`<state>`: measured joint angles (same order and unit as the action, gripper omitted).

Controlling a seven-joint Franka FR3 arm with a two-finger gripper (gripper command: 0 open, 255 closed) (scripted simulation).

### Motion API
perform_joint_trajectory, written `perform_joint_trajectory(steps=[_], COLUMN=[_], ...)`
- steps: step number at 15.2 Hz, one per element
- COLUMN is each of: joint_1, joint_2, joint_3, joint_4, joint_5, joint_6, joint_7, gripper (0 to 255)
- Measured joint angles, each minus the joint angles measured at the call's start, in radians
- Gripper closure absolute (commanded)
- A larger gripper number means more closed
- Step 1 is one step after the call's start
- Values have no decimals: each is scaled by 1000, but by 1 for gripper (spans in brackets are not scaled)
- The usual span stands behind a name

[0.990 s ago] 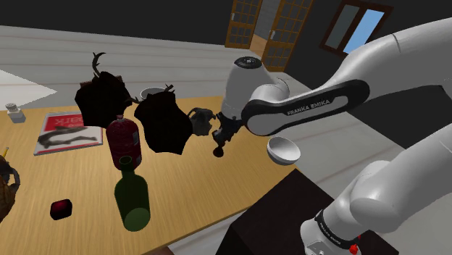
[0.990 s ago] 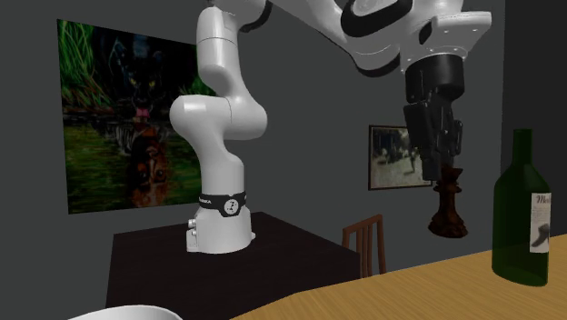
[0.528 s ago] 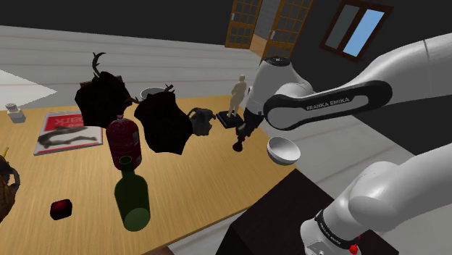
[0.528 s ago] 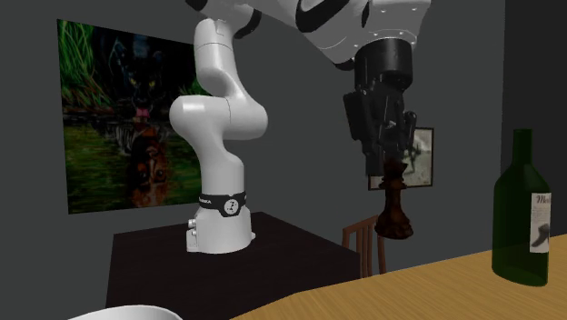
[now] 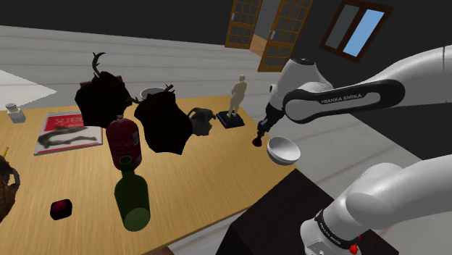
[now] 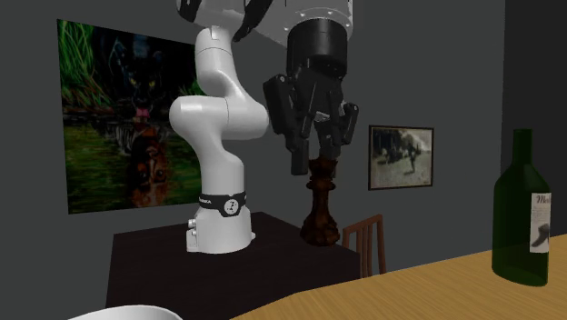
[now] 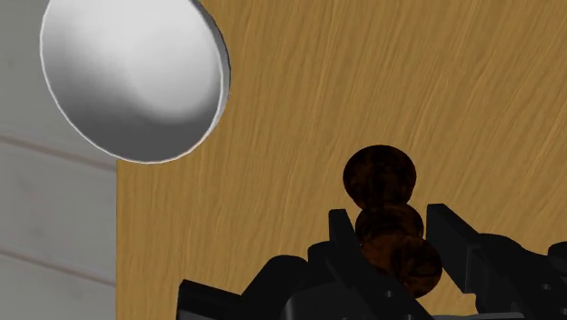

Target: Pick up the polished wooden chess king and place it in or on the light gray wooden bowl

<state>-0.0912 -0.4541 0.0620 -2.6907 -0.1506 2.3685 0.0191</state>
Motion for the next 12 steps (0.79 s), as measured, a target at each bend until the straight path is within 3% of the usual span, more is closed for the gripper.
perform_joint_trajectory(steps=[12], joint_1=[-149], joint_2=[-53], joint_3=[-265], joint_4=[-4], joint_5=[-88], joint_6=[-9], joint_7=[-339], gripper=[255])
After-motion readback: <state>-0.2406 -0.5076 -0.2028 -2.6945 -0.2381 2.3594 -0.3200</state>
